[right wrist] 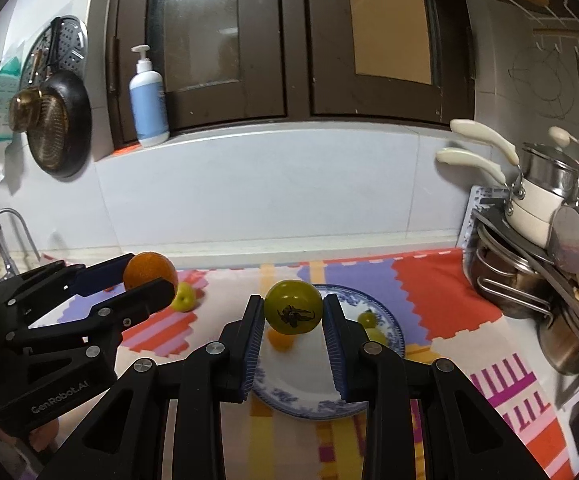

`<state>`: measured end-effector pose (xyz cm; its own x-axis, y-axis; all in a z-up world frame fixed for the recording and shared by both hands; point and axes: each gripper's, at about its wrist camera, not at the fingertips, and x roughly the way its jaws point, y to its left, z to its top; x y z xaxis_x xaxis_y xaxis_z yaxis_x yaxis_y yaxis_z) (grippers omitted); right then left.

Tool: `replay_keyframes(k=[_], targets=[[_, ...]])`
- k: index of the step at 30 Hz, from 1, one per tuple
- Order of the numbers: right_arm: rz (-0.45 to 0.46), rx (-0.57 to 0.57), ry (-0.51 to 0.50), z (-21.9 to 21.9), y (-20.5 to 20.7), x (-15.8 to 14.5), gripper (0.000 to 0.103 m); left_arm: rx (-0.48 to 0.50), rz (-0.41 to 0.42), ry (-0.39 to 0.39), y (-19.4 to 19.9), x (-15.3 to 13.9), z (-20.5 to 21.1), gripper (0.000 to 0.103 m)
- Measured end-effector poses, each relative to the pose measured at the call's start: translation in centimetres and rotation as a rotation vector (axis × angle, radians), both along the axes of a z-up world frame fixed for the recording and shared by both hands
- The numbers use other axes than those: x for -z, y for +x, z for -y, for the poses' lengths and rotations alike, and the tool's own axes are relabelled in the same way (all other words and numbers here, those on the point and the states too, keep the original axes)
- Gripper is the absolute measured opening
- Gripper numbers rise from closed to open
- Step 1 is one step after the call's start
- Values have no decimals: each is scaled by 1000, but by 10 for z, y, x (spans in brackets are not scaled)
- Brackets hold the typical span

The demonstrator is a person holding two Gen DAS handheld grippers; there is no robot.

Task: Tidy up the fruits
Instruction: 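Carry the orange and green apple over the plate and open both grippers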

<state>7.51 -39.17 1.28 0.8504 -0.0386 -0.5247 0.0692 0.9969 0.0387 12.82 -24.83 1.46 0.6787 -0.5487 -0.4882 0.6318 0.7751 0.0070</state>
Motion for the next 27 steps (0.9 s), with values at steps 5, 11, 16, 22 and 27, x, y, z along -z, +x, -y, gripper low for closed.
replay_keyframes(k=[5, 11, 16, 22, 27], targets=[[-31, -2, 3, 18, 14, 12, 31, 37, -20, 32, 17, 12, 26, 41], [-85, 0, 11, 43, 41, 34, 31, 81, -60, 77, 45, 33, 55, 41], [-136, 4, 21, 59, 64, 55, 31, 129, -113, 107, 68, 53, 76, 41], [-191, 5, 53, 74, 87, 79, 31, 155, -158, 150, 85, 76, 90, 41], [-225, -13, 40, 71, 97, 93, 31, 175, -184, 179, 93, 90, 93, 41]])
